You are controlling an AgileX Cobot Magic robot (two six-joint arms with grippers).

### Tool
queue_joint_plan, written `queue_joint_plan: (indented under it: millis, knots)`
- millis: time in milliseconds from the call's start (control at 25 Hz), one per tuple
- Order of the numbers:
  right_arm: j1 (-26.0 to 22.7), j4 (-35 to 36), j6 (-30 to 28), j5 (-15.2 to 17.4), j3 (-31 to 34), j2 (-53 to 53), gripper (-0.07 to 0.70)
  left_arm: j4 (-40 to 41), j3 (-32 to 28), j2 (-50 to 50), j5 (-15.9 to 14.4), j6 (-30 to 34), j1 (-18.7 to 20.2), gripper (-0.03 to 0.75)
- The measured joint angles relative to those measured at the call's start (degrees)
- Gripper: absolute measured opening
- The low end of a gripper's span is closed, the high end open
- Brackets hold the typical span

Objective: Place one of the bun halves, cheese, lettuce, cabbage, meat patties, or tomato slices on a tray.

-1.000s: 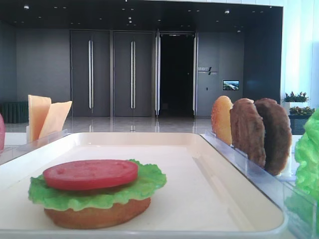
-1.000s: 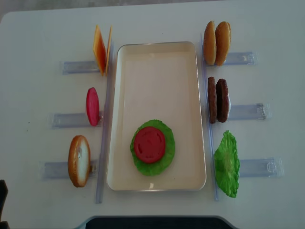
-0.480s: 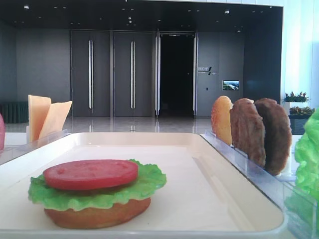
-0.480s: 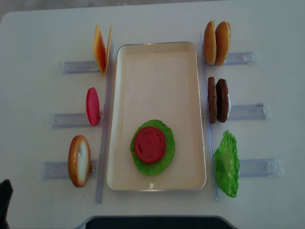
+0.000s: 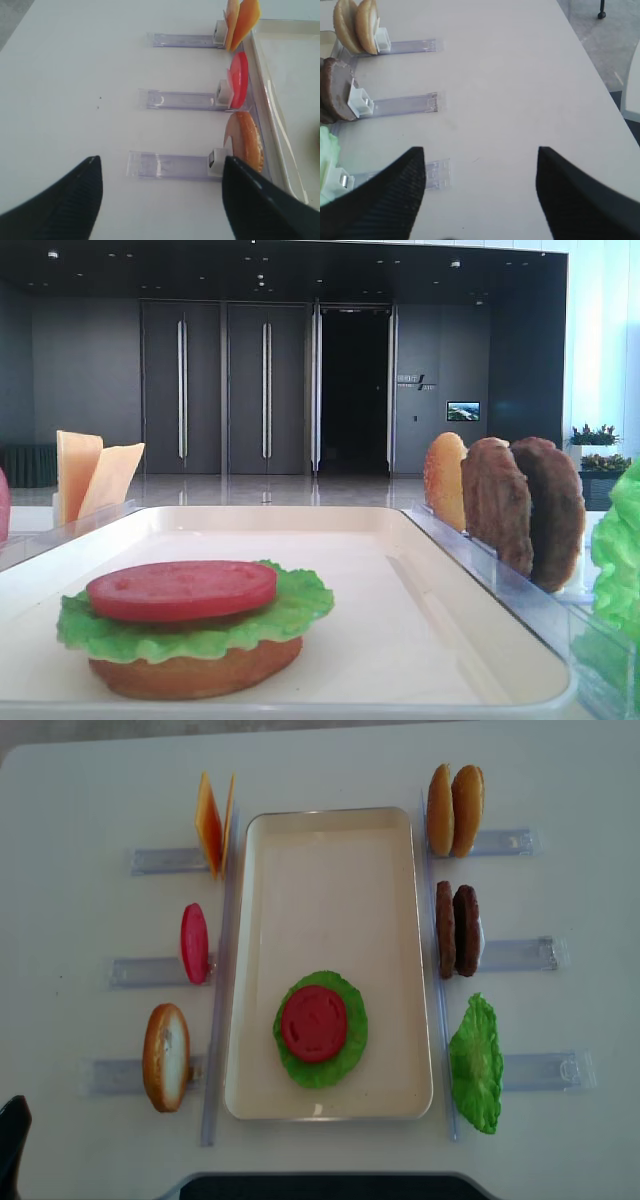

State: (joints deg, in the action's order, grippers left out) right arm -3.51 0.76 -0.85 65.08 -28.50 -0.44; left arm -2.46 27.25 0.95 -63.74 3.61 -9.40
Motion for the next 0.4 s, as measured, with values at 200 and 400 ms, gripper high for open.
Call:
queue_joint_plan:
  millis: [200, 400]
  knots:
    - [0.00, 0.00, 0.00, 0.00, 0.00, 0.00, 0.480, 0.00, 0.00, 0.00, 0.00, 0.00, 0.00, 0.573]
    - [0.00, 0.00, 0.00, 0.00, 0.00, 0.00, 0.480, 0.00, 0.00, 0.00, 0.00, 0.00, 0.00, 0.573]
